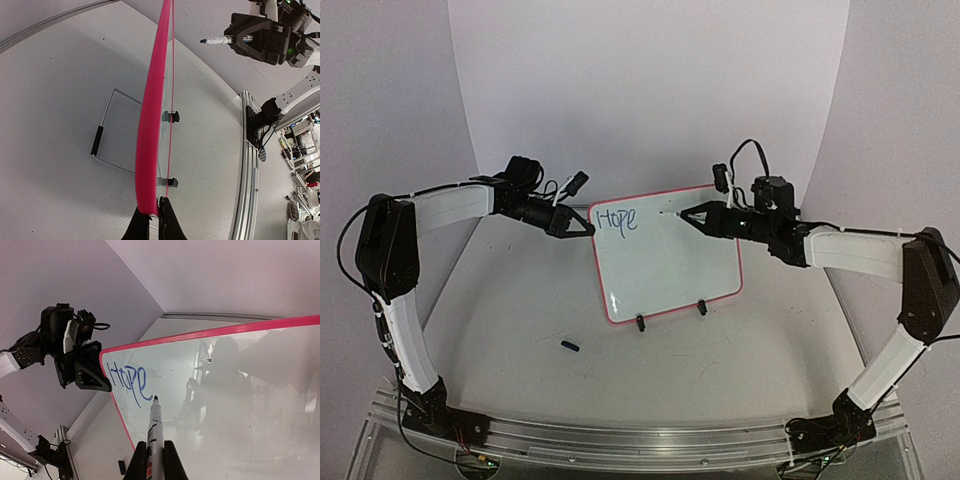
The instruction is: Write a sentence on the whiteboard
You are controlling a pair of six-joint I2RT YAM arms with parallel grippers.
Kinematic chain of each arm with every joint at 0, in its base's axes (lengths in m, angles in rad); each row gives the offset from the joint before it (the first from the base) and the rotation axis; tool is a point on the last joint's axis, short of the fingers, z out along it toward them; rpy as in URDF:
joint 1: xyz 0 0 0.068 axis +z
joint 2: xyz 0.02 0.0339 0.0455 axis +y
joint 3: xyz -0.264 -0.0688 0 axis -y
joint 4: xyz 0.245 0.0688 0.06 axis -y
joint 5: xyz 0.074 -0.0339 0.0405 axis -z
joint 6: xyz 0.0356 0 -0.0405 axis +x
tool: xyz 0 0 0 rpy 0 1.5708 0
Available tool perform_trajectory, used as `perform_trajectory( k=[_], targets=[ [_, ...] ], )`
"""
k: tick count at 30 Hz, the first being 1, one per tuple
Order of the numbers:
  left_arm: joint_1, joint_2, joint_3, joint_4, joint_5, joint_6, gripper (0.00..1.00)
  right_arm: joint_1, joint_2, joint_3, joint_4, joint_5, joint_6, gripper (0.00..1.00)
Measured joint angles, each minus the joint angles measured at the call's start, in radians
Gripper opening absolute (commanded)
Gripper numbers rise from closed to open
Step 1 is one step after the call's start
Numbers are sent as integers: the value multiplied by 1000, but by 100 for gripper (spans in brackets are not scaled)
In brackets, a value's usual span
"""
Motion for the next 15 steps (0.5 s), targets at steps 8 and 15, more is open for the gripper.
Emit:
perform_trajectory(
  k=[8, 15],
  targets=[
    [-1, 0, 0, 0, -1, 0, 0, -9, 19, 21, 1, 31, 8, 0],
    [-1, 0, 0, 0, -1, 0, 0, -9, 43, 48, 25, 40, 23, 0]
  ],
)
